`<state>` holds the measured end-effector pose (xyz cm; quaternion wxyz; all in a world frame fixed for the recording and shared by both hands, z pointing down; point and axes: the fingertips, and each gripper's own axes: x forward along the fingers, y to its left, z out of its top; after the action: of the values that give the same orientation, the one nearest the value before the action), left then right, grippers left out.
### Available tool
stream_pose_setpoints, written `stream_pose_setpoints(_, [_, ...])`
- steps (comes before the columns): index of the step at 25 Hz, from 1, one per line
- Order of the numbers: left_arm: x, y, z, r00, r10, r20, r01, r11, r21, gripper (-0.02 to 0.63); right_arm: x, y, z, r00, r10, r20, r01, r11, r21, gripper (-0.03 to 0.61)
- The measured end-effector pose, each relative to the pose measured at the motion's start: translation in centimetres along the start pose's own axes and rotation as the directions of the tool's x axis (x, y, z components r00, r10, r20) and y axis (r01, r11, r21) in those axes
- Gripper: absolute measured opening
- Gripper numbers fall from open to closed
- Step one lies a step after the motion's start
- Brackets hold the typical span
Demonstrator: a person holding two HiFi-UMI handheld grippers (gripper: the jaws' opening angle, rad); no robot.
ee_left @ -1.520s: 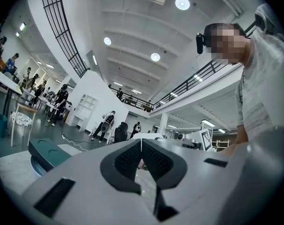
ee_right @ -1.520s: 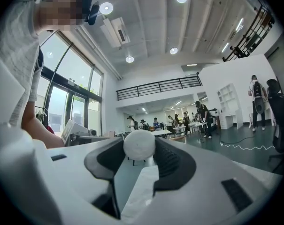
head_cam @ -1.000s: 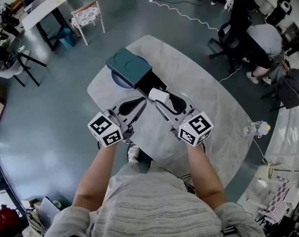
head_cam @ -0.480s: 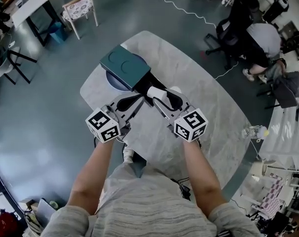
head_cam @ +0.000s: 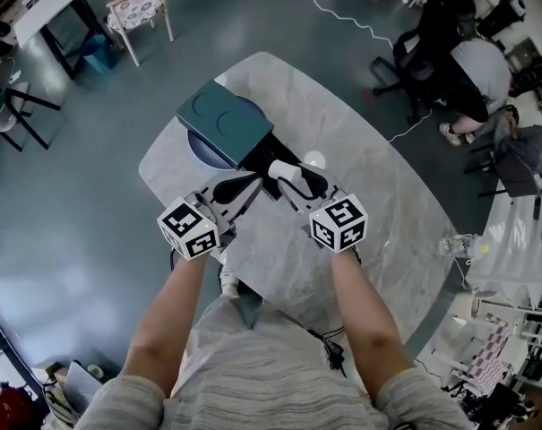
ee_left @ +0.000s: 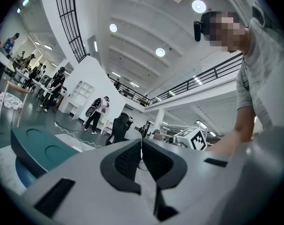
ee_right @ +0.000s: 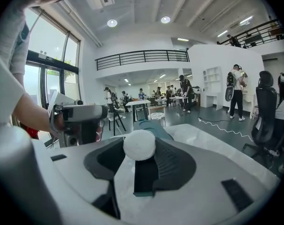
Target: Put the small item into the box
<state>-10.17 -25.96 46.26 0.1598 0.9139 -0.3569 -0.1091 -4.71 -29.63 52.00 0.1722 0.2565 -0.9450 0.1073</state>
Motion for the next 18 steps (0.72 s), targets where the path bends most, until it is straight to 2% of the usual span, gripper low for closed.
stream_pose_setpoints(7, [0.0, 1.3, -0.6, 1.0, 0.017, -0.008, -0.016, 0.999, 0.036, 0.021, 2.5, -0.8, -2.9, 0.995, -0.025, -0.101, 0.024, 1.0, -0.008, 0.202])
stream_pose_setpoints(18, [-0.1, 2.5, -1.8, 1.0, 0.014, -0.025, -0.014, 0.999, 0.03, 0.021, 4.9, -1.9, -6.5, 0.966, -0.053, -0.253, 0.042, 0.998, -0.047, 0.202])
